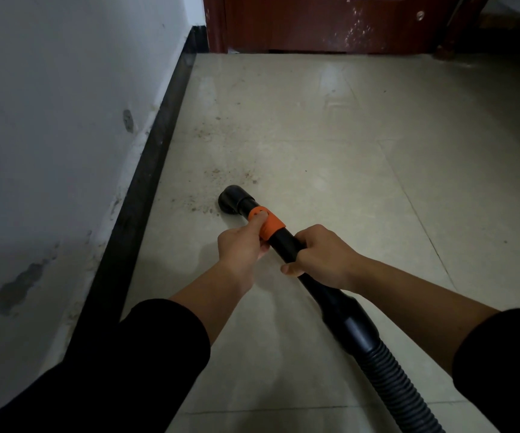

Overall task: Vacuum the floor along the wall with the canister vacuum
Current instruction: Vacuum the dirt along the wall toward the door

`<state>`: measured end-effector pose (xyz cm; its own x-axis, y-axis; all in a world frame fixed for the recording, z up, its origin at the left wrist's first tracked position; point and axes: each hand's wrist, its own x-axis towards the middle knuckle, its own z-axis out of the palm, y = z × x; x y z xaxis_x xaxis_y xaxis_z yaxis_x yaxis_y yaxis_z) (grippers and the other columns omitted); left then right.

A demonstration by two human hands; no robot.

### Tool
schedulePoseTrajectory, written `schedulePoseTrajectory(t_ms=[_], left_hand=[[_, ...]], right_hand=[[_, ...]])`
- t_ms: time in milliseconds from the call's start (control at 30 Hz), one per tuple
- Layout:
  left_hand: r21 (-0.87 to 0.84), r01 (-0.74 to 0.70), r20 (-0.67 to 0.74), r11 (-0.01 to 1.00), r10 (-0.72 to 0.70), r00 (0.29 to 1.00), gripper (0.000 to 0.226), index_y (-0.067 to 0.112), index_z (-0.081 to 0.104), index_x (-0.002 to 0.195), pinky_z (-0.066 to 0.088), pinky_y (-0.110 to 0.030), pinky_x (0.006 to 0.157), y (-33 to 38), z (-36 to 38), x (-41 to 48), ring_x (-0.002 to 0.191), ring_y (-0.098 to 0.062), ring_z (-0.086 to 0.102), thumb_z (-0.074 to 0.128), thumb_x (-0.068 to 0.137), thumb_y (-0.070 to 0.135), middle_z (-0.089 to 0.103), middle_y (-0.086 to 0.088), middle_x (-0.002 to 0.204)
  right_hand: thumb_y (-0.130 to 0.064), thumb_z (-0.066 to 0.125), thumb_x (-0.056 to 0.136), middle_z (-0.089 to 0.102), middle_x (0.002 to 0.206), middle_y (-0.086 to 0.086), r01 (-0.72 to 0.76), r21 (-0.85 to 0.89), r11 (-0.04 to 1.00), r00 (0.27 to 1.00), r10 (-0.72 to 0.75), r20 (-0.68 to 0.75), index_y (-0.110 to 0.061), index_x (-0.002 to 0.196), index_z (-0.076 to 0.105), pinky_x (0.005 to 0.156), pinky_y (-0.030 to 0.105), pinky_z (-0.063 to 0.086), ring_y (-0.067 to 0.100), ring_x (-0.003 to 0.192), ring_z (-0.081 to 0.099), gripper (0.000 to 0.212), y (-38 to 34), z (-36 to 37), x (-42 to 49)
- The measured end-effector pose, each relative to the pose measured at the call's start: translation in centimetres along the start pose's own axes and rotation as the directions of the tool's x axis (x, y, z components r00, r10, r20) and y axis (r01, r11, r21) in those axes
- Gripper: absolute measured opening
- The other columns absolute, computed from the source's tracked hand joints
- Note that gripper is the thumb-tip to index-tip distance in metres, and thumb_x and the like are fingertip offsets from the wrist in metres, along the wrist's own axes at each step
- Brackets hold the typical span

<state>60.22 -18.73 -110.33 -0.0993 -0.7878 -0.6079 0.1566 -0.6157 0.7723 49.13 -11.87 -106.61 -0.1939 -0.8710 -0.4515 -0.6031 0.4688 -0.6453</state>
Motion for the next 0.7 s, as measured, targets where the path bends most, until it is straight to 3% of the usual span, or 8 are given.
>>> schedulePoseTrajectory(t_ms=[267,433,700], left_hand=[[0.002,-0.003,-0.013,1.0,0.003,1.0,0.019,0.013,0.06,0.077,0.052,-0.022,0.068,0.3,-1.2,-0.1,0.073,-0.011,0.065,0.071,0.088,0.025,0.065,-0.006,0.083],[-0.002,0.007,0.001,1.0,-0.007,1.0,0.017,0.014,0.059,0.081,0.053,-0.029,0.087,0.5,-2.0,-0.1,0.076,-0.012,0.065,0.07,0.088,0.025,0.065,-0.005,0.086],[0.009,0.0,-0.031,1.0,0.001,1.0,0.018,0.014,0.06,0.083,0.054,-0.031,0.083,0.7,-3.6,0.5,0.075,-0.013,0.067,0.072,0.087,0.028,0.067,-0.007,0.088]], right_hand=[[-0.014,0.074,0.076,0.055,0.067,0.007,0.02,-0.002,1.0,1.0,-0.02,0.007,0.0,0.08,0.061,0.058,0.027,0.04,0.02,0.059,0.053,0.02,-0.8,0.9,0.1],[-0.014,0.075,0.076,0.054,0.065,0.005,0.028,-0.006,1.0,0.999,-0.028,0.016,-0.007,0.073,0.055,0.057,0.026,0.039,0.018,0.058,0.052,0.021,-1.4,1.3,0.1],[-0.014,0.074,0.077,0.056,0.066,0.004,0.046,-0.006,0.999,0.999,-0.046,0.029,-0.007,0.075,0.058,0.058,0.026,0.042,0.018,0.059,0.054,0.018,-2.4,2.4,0.5]])
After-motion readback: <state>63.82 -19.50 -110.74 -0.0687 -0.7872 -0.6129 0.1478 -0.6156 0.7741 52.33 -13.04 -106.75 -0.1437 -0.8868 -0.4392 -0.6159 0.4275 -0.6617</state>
